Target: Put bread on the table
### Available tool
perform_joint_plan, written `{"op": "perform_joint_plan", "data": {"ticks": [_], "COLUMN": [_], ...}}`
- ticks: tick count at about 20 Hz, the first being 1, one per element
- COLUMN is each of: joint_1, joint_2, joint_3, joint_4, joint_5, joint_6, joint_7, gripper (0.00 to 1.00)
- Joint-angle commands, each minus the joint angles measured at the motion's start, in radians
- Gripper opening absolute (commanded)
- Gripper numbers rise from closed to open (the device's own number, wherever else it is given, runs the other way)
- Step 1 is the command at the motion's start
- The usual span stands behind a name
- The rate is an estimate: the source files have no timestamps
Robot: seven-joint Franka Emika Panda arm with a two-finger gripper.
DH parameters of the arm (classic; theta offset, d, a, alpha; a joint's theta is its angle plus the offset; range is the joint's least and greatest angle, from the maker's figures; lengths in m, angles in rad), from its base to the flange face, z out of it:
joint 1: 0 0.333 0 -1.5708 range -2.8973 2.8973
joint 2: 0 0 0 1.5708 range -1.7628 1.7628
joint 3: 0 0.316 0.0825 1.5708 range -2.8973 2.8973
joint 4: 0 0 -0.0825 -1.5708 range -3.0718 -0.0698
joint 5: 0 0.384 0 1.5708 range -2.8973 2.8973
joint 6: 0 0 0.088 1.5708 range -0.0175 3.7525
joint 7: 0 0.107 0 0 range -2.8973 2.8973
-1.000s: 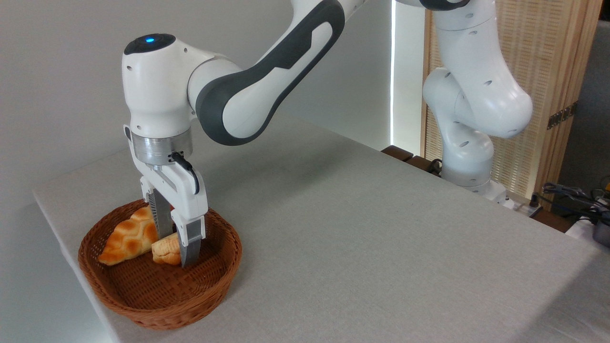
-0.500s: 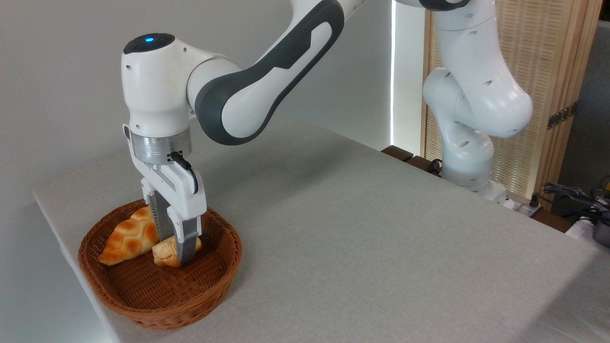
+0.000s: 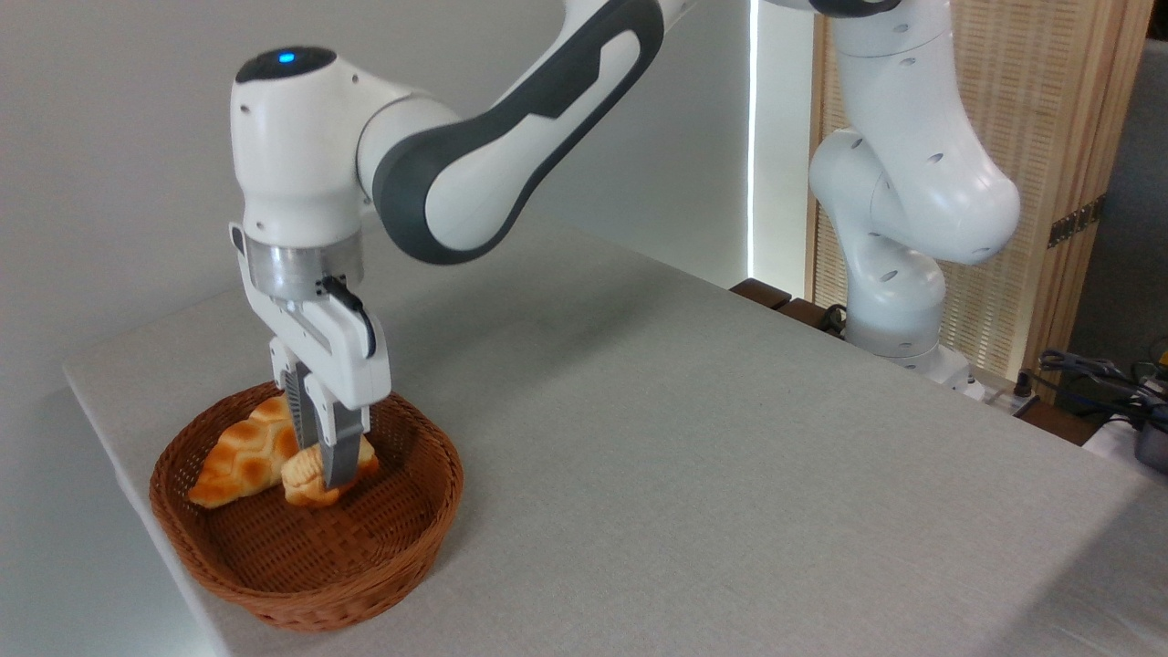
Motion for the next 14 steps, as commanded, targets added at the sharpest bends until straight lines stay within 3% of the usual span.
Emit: {"op": "perform_joint_plan", "data": {"ticks": [1,5,14], "joint_1": [0.003,0.008,0.0], "joint_2": [-0.076,-0.158,-0.287], "joint_3": [0.008,0.014,0.002], "joint_4": [-0.007,-0.02,-0.226], "joint_5": [0.003,0.004,0.004], "joint_6": [-0.07,-0.226,-0.331], "joint_7": [-0.019,-0.007,-0.001], "gripper": [0.45,0.47,0.52]}}
